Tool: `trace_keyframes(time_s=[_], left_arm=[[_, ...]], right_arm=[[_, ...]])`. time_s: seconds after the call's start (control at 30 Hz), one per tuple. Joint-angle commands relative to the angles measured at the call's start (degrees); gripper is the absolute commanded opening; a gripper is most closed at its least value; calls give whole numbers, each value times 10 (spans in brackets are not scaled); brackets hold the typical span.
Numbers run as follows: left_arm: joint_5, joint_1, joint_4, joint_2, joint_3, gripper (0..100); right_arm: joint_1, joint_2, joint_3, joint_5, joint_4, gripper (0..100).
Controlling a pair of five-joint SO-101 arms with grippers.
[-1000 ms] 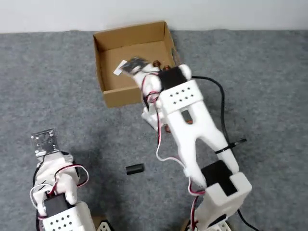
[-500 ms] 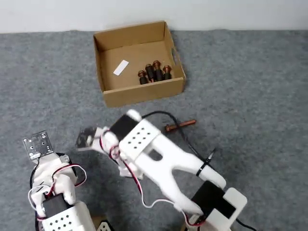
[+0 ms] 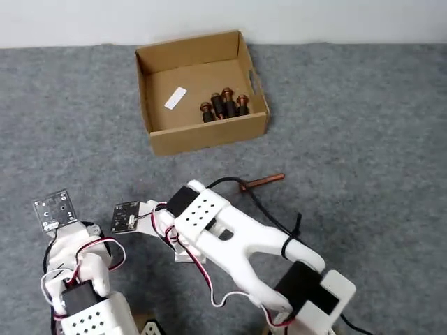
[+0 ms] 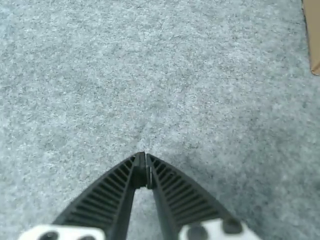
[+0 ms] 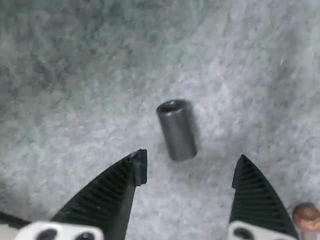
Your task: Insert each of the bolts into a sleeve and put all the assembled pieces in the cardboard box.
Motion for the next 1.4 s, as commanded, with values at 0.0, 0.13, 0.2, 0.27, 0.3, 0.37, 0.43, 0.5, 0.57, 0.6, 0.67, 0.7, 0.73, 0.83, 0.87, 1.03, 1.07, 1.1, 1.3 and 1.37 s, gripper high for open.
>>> trace_keyframes(time_s=[0.0,0.13,0.2,0.27,0.3,0.37,0.43,0.5,0.57,0.6,0.67,0.7,0.73,0.83,0.87,1.03,1.07,1.1,1.3,1.37], left_arm=[[6,-3,-14,-4,-12,5],[6,-3,-14,-4,-11,5],[6,-3,-14,-4,-11,5],[6,-3,-14,-4,-11,5],[6,-3,-14,-4,-11,5],[6,-3,-14,-4,-11,5],[6,-3,-14,-4,-11,5],[6,-3,-14,-4,-11,5],[6,-3,-14,-4,-11,5],[6,-3,-14,-4,-11,5],[6,-3,-14,-4,-11,5],[7,-2,-14,-4,-11,5],[7,-1,-14,-4,-11,5],[7,0,-14,-4,-11,5],[7,0,-14,-4,-11,5],[33,4,-15,-4,-11,5],[54,13,-20,-4,-9,5],[75,26,-25,-4,-3,5],[111,114,-29,-3,-2,6],[110,123,-35,-4,-6,7]], right_arm=[[-6,13,-6,5,-36,266],[-6,44,-6,6,-59,266],[-6,59,-6,6,-67,266],[-6,76,-6,6,-75,260],[-6,85,-6,6,-80,247],[-6,98,-7,6,-92,199],[-6,109,-21,5,-88,121],[-4,115,-39,5,-77,39],[-1,115,-47,5,-73,9],[4,113,-47,4,-73,14],[12,103,-53,1,-73,9],[14,95,-56,1,-66,9],[17,84,-61,1,-55,9],[30,53,-83,1,-10,9],[41,43,-90,0,7,9],[110,-8,-132,-43,88,9],[125,-20,-140,-50,104,9],[138,-33,-146,-57,121,9],[209,-142,-159,-111,209,9],[232,-190,-159,-147,225,9]])
